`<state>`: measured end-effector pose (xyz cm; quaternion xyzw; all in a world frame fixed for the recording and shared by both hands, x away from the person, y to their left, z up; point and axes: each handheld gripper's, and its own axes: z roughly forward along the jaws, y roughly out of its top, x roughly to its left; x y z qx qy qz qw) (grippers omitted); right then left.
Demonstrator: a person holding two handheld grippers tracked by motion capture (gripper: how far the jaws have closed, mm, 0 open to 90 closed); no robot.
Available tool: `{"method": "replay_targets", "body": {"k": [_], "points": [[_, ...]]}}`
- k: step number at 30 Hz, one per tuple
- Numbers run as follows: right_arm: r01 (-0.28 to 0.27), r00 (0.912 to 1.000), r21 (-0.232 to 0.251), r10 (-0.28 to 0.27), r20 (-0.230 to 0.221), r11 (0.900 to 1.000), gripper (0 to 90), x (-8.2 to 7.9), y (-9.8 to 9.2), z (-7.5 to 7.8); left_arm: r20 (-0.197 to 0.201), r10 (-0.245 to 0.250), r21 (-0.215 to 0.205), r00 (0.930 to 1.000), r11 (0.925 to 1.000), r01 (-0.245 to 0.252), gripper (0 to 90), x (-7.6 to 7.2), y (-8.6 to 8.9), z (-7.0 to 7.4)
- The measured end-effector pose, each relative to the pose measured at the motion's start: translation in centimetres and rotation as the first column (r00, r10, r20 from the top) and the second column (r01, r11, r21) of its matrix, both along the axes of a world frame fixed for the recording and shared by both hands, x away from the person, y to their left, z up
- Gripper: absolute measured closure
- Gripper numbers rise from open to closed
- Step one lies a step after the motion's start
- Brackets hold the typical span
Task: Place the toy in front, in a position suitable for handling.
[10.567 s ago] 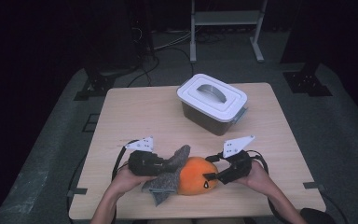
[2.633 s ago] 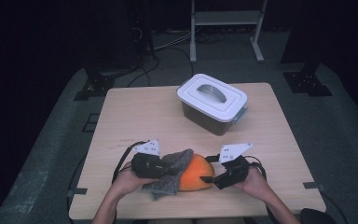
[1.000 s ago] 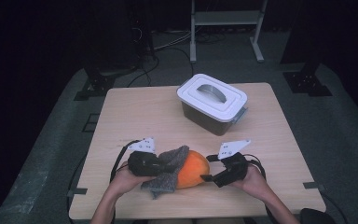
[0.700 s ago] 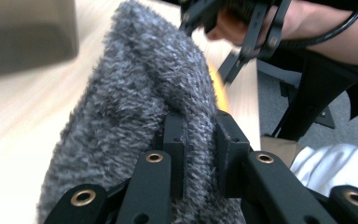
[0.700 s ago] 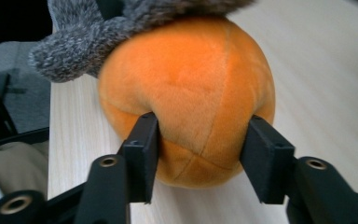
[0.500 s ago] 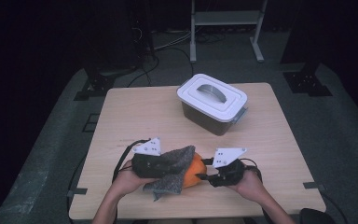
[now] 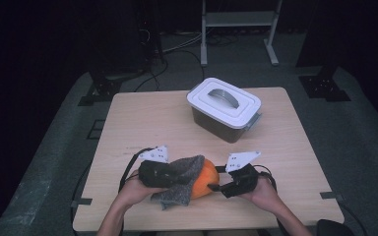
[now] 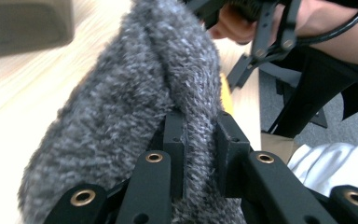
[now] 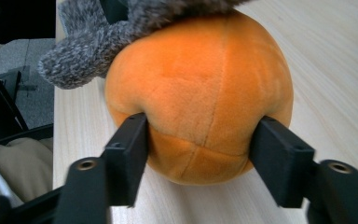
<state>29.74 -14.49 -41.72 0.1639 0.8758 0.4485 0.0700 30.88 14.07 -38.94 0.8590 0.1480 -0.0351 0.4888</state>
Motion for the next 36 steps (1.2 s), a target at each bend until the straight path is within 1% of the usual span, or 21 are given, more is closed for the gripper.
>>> {"method": "replay_targets", "body": {"k": [2, 5, 7, 10, 11, 13, 14, 15, 16, 17, 19, 20, 24, 25, 26, 27, 28, 29, 32, 33, 36], "points": [[-0.012, 0.9999, 0.009, 0.012, 0.002, 1.000, 39.6, -0.2, 0.2, 0.0, 0.017, -0.015, -0.026, 0.9997, 0.9995, 0.016, 77.2, -0.4, -0.5, 0.6], [-0.023, 0.9993, -0.004, 0.023, 0.028, 1.000, 42.9, -0.5, 0.4, 0.1, 0.040, -0.008, 0.007, 0.9992, 0.9999, 0.007, 77.2, -0.5, -0.8, 0.8], [-0.022, 0.9995, 0.001, 0.022, 0.022, 1.000, 46.4, -0.4, 0.3, 0.0, 0.043, 0.000, 0.014, 0.9991, 0.9999, -0.001, 77.2, -0.4, -0.6, 0.6], [-0.012, 0.9999, 0.016, 0.012, 0.007, 1.000, 49.6, 0.0, -0.1, -0.1, 0.045, 0.035, 0.028, 0.9984, 0.9990, -0.036, 77.2, 0.1, 0.3, 0.4], [-0.009, 1.0000, 0.024, 0.009, 0.004, 1.000, 50.4, 0.1, -0.2, -0.1, 0.041, 0.048, 0.027, 0.9980, 0.9984, -0.049, 77.2, 0.3, 0.7, 0.2], [-0.005, 1.0000, 0.035, 0.005, 0.008, 0.999, 51.8, 0.1, -0.2, 0.0, 0.035, 0.051, 0.022, 0.9981, 0.9984, -0.052, 77.2, 0.3, 0.9, 0.1], [-0.003, 0.9999, 0.036, 0.003, 0.012, 0.999, 52.1, 0.0, -0.1, 0.2, 0.023, 0.053, 0.009, 0.9983, 0.9986, -0.053, 77.2, 0.3, 1.0, 0.1], [0.001, 0.9999, 0.039, -0.002, 0.016, 0.999, 52.7, 0.0, 0.0, 0.3, 0.008, 0.034, -0.011, 0.9994, 0.9994, -0.034, 77.2, 0.2, 0.9, 0.2], [-0.001, 0.9996, 0.038, 0.000, 0.030, 0.999, 53.1, -0.1, 0.1, 0.4, -0.015, -0.003, -0.048, 0.9999, 0.9989, 0.002, 77.3, 0.1, 0.7, 0.4], [-0.006, 0.9989, 0.035, 0.005, 0.046, 0.999, 53.1, -0.4, 0.2, 0.5, -0.014, -0.020, -0.055, 0.9997, 0.9983, 0.019, 77.2, -0.1, 0.4, 0.5], [-0.015, 0.9982, 0.024, 0.014, 0.058, 1.000, 52.9, -0.5, 0.4, 0.6, 0.017, -0.029, -0.021, 0.9995, 0.9994, 0.029, 77.1, -0.5, -0.6, 0.9], [-0.016, 0.9981, 0.016, 0.015, 0.060, 1.000, 52.8, -0.4, 0.3, 0.4, 0.019, -0.026, -0.015, 0.9995, 0.9995, 0.026, 77.2, -0.5, -0.7, 0.9], [0.004, 0.9998, 0.030, -0.005, 0.020, 1.000, 51.7, 0.3, -0.5, 0.0, 0.034, 0.042, 0.012, 0.9985, 0.9990, -0.043, 77.2, 0.1, 0.3, 0.5], [0.010, 1.0000, 0.038, -0.010, 0.002, 0.999, 49.5, 0.6, -0.8, -0.1, 0.033, 0.061, 0.018, 0.9976, 0.9980, -0.061, 77.2, 0.3, 0.6, 0.3], [0.012, 0.9996, 0.041, -0.011, -0.026, 0.999, 44.7, 0.9, -1.0, -0.2, 0.023, 0.062, 0.017, 0.9978, 0.9979, -0.063, 77.1, 0.4, 0.8, 0.1], [0.009, 0.9986, 0.045, -0.007, -0.053, 0.999, 40.4, 1.0, -1.1, -0.3, 0.003, 0.062, -0.001, 0.9980, 0.9980, -0.062, 77.2, 0.5, 0.9, -0.2], [0.005, 0.9968, 0.045, -0.002, -0.080, 0.999, 37.4, 1.2, -1.2, -0.3, -0.006, 0.058, -0.008, 0.9983, 0.9983, -0.058, 77.2, 0.6, 0.8, -0.5], [0.004, 0.9964, 0.050, 0.001, -0.084, 0.999, 34.7, 1.2, -1.2, -0.4, -0.006, 0.058, -0.008, 0.9983, 0.9983, -0.058, 77.2, 0.6, 0.8, -0.5], [-0.010, 0.9932, 0.059, 0.016, -0.116, 0.998, 25.2, 1.2, -0.9, -0.4, -0.011, 0.018, 0.009, 0.9998, 0.9998, -0.018, 77.3, 0.3, -0.1, -0.7], [-0.005, 0.9920, 0.052, 0.012, -0.126, 0.999, 24.1, 1.2, -0.7, -0.4, -0.016, 0.004, 0.009, 0.9999, 0.9999, -0.004, 77.3, 0.2, -0.4, -0.8], [0.007, 0.9924, 0.040, -0.002, -0.123, 0.999, 21.4, 1.1, -0.3, -0.7, -0.029, -0.036, 0.022, 0.9989, 0.9991, 0.037, 77.2, -0.2, -1.4, -1.0]]}}
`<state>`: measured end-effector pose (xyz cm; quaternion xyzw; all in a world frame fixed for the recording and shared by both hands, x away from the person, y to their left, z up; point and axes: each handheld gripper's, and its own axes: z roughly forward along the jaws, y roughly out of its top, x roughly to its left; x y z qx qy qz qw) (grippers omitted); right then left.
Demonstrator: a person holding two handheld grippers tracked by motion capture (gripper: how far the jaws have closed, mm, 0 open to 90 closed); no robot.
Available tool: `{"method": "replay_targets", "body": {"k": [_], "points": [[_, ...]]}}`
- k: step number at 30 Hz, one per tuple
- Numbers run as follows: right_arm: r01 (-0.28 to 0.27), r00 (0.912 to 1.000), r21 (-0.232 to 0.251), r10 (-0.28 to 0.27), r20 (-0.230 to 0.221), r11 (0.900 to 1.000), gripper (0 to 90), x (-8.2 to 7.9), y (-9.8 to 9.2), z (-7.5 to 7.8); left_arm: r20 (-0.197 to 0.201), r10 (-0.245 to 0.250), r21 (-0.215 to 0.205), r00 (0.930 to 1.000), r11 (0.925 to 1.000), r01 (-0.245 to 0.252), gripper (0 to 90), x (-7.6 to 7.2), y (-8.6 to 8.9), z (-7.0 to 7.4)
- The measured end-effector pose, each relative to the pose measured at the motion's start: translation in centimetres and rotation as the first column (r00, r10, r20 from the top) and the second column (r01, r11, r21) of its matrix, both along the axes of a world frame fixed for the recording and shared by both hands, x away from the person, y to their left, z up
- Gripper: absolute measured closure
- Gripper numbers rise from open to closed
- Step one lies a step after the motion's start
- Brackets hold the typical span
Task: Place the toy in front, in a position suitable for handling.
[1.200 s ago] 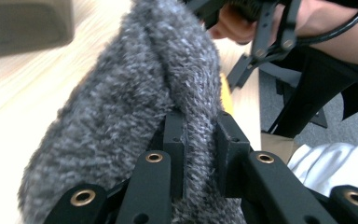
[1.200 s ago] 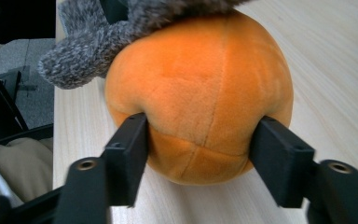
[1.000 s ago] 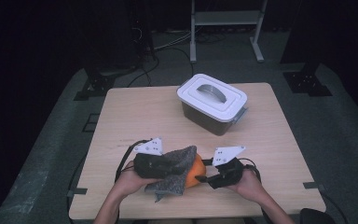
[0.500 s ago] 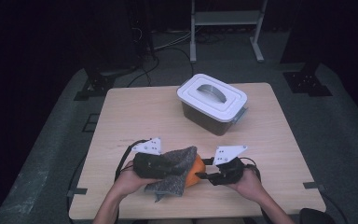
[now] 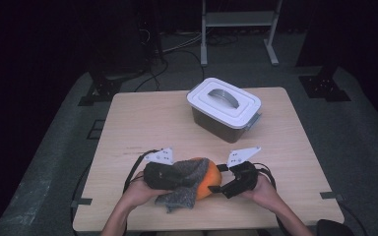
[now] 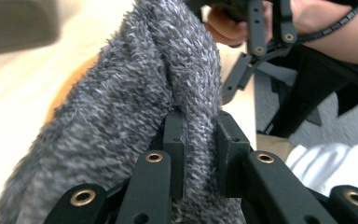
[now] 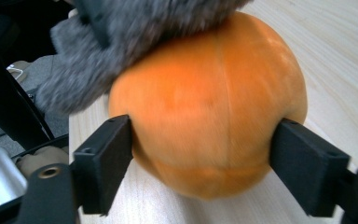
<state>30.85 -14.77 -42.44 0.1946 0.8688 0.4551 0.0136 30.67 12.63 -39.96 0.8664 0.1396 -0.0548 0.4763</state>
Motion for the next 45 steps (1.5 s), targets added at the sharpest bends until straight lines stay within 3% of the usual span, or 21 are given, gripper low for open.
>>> {"method": "replay_targets", "body": {"k": [1, 3, 6, 8, 10, 13, 16, 19, 22, 27, 32, 35, 39, 41, 45], "points": [[0.003, 1.0000, -0.007, -0.003, 0.006, 1.000, 24.6, -0.1, 0.1, 0.0, -0.002, -0.008, 0.004, 1.0000, 1.0000, 0.008, 77.2, -0.1, -0.2, 0.0], [0.011, 0.9981, -0.033, -0.009, 0.061, 0.999, 34.3, -0.4, 0.0, -0.1, 0.009, -0.002, 0.000, 1.0000, 1.0000, 0.002, 77.2, -0.1, -0.4, 0.2], [0.008, 0.9969, -0.031, -0.005, 0.078, 0.999, 40.6, -0.5, -0.2, 0.0, 0.025, 0.021, -0.011, 0.9995, 0.9997, -0.021, 77.3, 0.0, 0.2, 0.6], [0.006, 0.9973, -0.024, -0.004, 0.073, 1.000, 41.4, -0.3, -0.4, 0.0, 0.037, 0.049, -0.016, 0.9981, 0.9987, -0.048, 77.3, 0.2, 0.9, 0.8], [0.003, 0.9975, -0.029, -0.001, 0.071, 1.000, 41.5, -0.1, -0.6, 0.0, 0.061, 0.102, 0.013, 0.9929, 0.9946, -0.103, 77.2, 0.5, 1.9, 0.8], [0.006, 0.9992, -0.028, -0.005, 0.039, 1.000, 38.1, 0.4, -1.3, -0.3, 0.039, 0.149, 0.031, 0.9881, 0.9882, -0.150, 77.2, 1.1, 3.1, 0.0], [0.010, 0.9998, -0.032, -0.010, 0.017, 0.999, 28.4, 0.7, -1.5, -0.2, 0.004, 0.130, 0.026, 0.9915, 0.9911, -0.130, 77.3, 1.3, 2.9, -0.9], [0.018, 0.9973, -0.068, -0.014, 0.072, 0.998, 24.2, 0.3, -1.3, 0.3, 0.012, 0.123, 0.028, 0.9923, 0.9919, -0.124, 77.2, 1.2, 2.5, -0.8], [0.010, 0.9941, -0.073, -0.002, 0.108, 0.997, 23.0, -0.2, -1.2, 0.6, 0.008, 0.108, 0.023, 0.9941, 0.9939, -0.108, 77.2, 1.2, 2.2, -0.9], [0.006, 0.9929, -0.039, -0.001, 0.119, 0.999, 23.6, -0.3, -1.0, 1.0, 0.011, 0.067, 0.014, 0.9977, 0.9976, -0.067, 77.1, 0.7, 0.9, -0.8], [0.007, 0.9938, -0.070, 0.001, 0.111, 0.998, 42.2, -0.1, -1.2, 0.3, 0.001, 0.068, 0.014, 0.9977, 0.9976, -0.068, 76.9, 1.0, 1.1, -1.1], [0.013, 0.9955, -0.069, -0.006, 0.095, 0.998, 44.2, 0.4, -1.9, 0.2, 0.001, 0.075, 0.027, 0.9972, 0.9968, -0.075, 76.9, 1.1, 1.4, -1.5], [0.030, 0.9982, -0.044, -0.027, 0.053, 0.999, 43.0, 0.9, -2.7, -0.2, -0.008, 0.088, 0.034, 0.9961, 0.9956, -0.087, 76.9, 1.3, 1.8, -1.9], [0.033, 0.9985, -0.037, -0.031, 0.046, 0.999, 37.6, 1.0, -2.7, 0.0, -0.005, 0.093, 0.037, 0.9957, 0.9950, -0.092, 76.9, 1.3, 1.9, -1.9], [0.022, 0.9954, 0.010, -0.023, 0.093, 1.000, 29.6, 0.4, -2.5, 0.8, 0.030, 0.101, 0.006, 0.9944, 0.9949, -0.101, 77.0, 1.1, 1.7, -1.4]]}}
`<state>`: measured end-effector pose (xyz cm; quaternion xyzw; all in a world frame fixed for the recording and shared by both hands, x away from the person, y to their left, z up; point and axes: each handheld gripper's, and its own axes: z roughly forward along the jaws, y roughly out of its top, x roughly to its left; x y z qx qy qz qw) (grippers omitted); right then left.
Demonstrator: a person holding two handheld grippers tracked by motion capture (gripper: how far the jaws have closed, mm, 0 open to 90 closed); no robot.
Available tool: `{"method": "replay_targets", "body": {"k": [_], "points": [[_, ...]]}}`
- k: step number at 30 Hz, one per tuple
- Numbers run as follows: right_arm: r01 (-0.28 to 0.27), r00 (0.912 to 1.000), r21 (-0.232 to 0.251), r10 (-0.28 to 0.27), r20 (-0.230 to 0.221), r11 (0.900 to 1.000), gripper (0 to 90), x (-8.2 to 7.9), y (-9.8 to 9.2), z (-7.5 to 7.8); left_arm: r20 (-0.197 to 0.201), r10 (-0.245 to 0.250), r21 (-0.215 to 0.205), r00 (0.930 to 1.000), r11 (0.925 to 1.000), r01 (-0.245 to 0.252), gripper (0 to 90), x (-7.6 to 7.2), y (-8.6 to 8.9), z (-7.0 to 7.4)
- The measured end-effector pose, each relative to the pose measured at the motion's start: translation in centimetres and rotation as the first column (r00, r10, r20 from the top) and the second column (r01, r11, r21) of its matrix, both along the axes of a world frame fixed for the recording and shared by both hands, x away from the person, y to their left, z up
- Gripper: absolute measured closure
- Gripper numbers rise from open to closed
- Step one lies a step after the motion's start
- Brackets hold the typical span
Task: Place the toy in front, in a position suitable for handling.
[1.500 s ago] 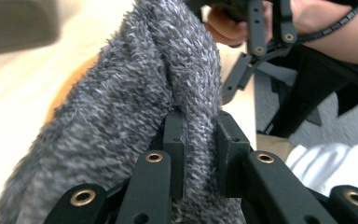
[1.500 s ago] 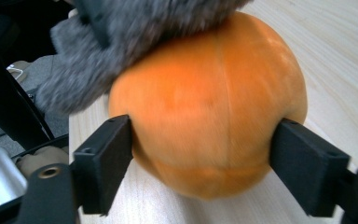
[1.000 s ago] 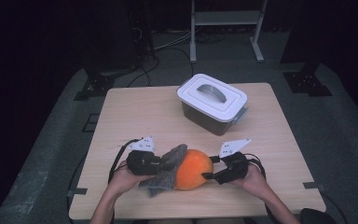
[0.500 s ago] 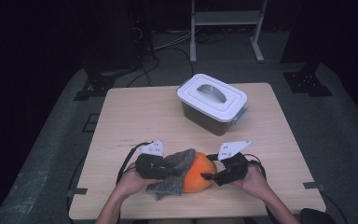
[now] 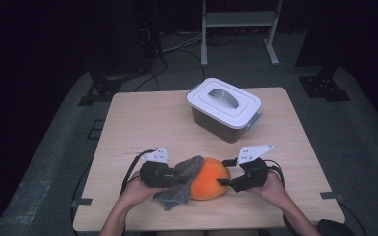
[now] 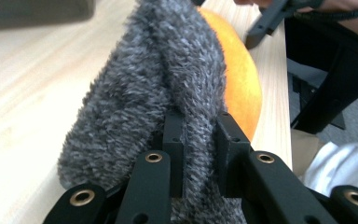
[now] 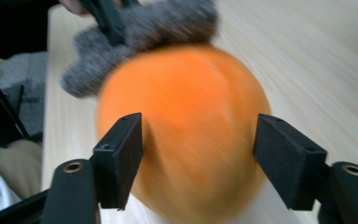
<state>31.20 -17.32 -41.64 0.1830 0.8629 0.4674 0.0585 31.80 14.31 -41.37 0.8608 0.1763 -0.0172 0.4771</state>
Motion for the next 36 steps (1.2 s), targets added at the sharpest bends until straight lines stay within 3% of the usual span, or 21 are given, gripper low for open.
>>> {"method": "replay_targets", "body": {"k": [3, 5, 9, 16, 22, 23, 24, 27, 30, 36], "points": [[0.009, 0.9996, -0.038, -0.008, 0.027, 0.999, 28.1, -0.3, 0.8, -0.2, 0.018, -0.024, -0.046, 0.9996, 0.9987, 0.024, 77.0, -0.3, -0.7, 0.6], [0.014, 0.9995, -0.041, -0.013, 0.028, 0.999, 32.9, -0.3, 1.1, -0.5, 0.031, -0.031, -0.030, 0.9991, 0.9991, 0.032, 76.9, -0.5, -1.1, 0.8], [0.016, 0.9998, -0.057, -0.016, 0.012, 0.998, 43.9, 0.0, 0.6, -0.7, 0.014, -0.010, 0.007, 0.9999, 0.9999, 0.010, 76.9, -0.1, -0.7, 0.0], [0.029, 0.9987, -0.031, -0.030, -0.040, 0.999, 44.7, 0.6, -0.5, -1.0, 0.010, 0.046, 0.050, 0.9989, 0.9977, -0.047, 76.9, 0.5, 0.6, -0.7], [0.040, 0.9989, -0.027, -0.041, -0.023, 0.999, 45.0, 0.3, -0.1, -1.0, -0.010, 0.034, -0.005, 0.9994, 0.9994, -0.034, 76.9, 0.6, 0.6, -0.5], [0.035, 0.9992, -0.026, -0.036, -0.015, 0.999, 45.1, 0.2, 0.1, -1.0, -0.010, 0.001, -0.060, 1.0000, 0.9982, -0.001, 76.9, 0.3, 0.2, 0.0], [0.033, 0.9994, -0.026, -0.033, -0.013, 0.999, 45.4, 0.1, 0.2, -1.0, -0.005, -0.016, -0.073, 0.9999, 0.9972, 0.016, 76.9, 0.1, -0.1, 0.2], [0.021, 0.9998, -0.048, -0.021, 0.005, 0.999, 46.5, -0.2, 0.4, -0.9, 0.007, -0.030, -0.033, 0.9995, 0.9990, 0.030, 76.6, -0.3, -0.9, 0.2], [0.001, 1.0000, -0.053, -0.001, -0.010, 0.999, 49.1, -0.1, 0.0, -0.8, -0.005, -0.012, 0.003, 0.9999, 0.9999, 0.013, 76.8, 0.0, -0.6, -0.4], [-0.048, 0.9986, -0.047, 0.047, -0.024, 0.998, 46.0, -0.4, -0.1, -0.4, -0.018, 0.018, 0.010, 0.9997, 0.9998, -0.018, 76.5, 0.3, 0.5, -0.9]]}}
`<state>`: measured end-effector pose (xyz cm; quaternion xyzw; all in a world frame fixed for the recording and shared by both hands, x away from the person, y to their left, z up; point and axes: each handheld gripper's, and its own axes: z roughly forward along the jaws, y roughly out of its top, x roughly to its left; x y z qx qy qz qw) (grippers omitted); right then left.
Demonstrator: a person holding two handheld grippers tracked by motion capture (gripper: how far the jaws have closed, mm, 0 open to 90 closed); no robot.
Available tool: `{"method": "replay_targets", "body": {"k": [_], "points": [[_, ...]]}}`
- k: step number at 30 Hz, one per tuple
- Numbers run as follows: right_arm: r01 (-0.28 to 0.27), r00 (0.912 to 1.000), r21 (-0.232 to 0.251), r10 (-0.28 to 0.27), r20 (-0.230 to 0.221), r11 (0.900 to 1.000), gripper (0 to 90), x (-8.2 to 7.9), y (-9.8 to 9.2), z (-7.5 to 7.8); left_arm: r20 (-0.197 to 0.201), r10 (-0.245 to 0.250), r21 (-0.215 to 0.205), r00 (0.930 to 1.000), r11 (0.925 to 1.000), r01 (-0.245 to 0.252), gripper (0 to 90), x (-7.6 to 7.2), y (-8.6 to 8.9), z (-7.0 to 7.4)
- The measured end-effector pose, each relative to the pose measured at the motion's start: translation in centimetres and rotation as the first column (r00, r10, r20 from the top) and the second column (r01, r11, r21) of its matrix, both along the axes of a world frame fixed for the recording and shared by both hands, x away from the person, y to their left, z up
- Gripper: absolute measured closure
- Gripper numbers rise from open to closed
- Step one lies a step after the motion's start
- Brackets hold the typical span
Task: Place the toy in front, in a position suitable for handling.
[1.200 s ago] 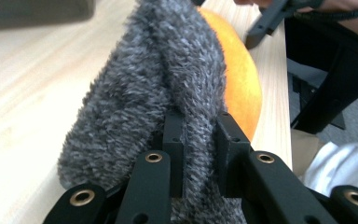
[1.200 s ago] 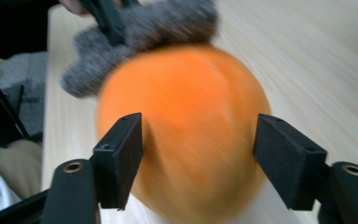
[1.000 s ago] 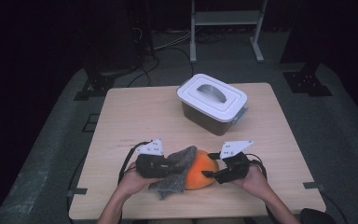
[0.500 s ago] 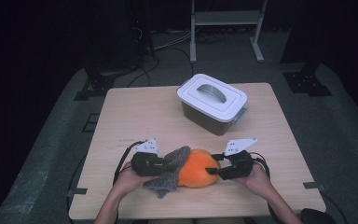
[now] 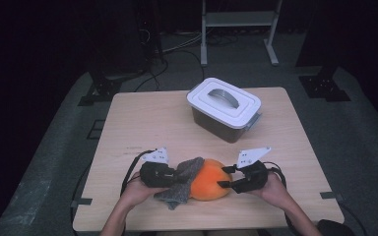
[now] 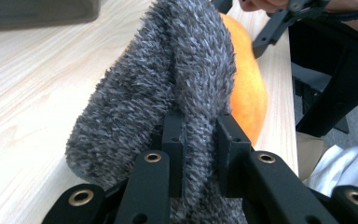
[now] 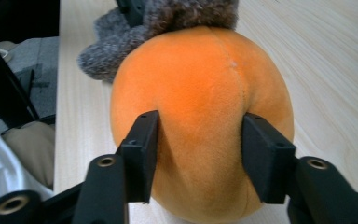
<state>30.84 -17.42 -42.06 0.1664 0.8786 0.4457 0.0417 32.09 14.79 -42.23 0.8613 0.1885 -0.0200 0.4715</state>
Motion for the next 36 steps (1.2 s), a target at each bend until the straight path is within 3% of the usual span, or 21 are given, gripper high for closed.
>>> {"method": "replay_targets", "body": {"k": [4, 8, 12, 15, 18, 23, 25, 27, 30, 33, 36], "points": [[0.013, 0.9999, 0.039, -0.013, -0.010, 0.999, 36.9, 0.6, -0.4, 0.4, 0.003, -0.012, -0.002, 0.9999, 0.9999, 0.012, 76.5, 0.0, -0.2, 0.1], [0.053, 0.9985, 0.033, -0.053, -0.011, 0.998, 34.1, 1.0, -0.1, 0.0, 0.001, -0.011, -0.015, 0.9999, 0.9998, 0.011, 76.5, 0.1, -0.3, 0.3], [0.060, 0.9982, 0.046, -0.060, -0.007, 0.997, 34.1, 0.8, 0.5, 0.0, -0.003, -0.025, -0.086, 0.9997, 0.9960, 0.025, 76.5, 0.0, -0.6, 1.0], [0.050, 0.9986, 0.035, -0.050, 0.017, 0.998, 36.1, 0.4, 1.1, 0.2, 0.008, -0.038, -0.062, 0.9992, 0.9973, 0.039, 76.5, -0.2, -1.3, 1.1], [0.035, 0.9992, 0.022, -0.036, 0.019, 0.999, 45.5, 0.4, 1.0, 0.0, -0.009, -0.029, -0.048, 0.9995, 0.9984, 0.029, 76.6, 0.1, -1.1, 0.6], [0.017, 0.9999, 0.006, -0.017, 0.002, 1.000, 50.1, 0.4, 0.3, -0.2, -0.022, 0.040, 0.001, 0.9990, 0.9992, -0.040, 76.6, 0.5, 0.1, 0.1], [0.011, 0.9999, 0.001, -0.011, -0.011, 1.000, 49.7, 0.4, 0.1, -0.2, -0.034, 0.060, 0.001, 0.9976, 0.9982, -0.060, 76.6, 0.7, 0.6, -0.1], [-0.004, 0.9998, 0.001, 0.004, -0.019, 1.000, 45.6, 0.4, 0.1, 0.0, -0.036, 0.044, -0.016, 0.9984, 0.9989, -0.045, 76.9, 0.6, 0.6, -0.1], [0.021, 0.9997, 0.022, -0.021, -0.015, 1.000, 35.4, 0.7, -0.1, 0.4, -0.020, 0.024, -0.032, 0.9995, 0.9992, -0.024, 76.9, 0.4, 0.2, 0.4], [0.042, 0.9988, 0.038, -0.041, -0.026, 0.998, 31.6, 1.1, -0.2, 0.2, -0.014, -0.009, -0.060, 0.9999, 0.9982, 0.008, 76.8, 0.0, -0.5, 1.0], [0.038, 0.9989, 0.041, -0.037, -0.029, 0.998, 30.5, 1.2, 0.2, -0.2, 0.000, -0.025, -0.057, 0.9997, 0.9980, 0.025, 76.8, -0.4, -1.3, 1.4]]}}
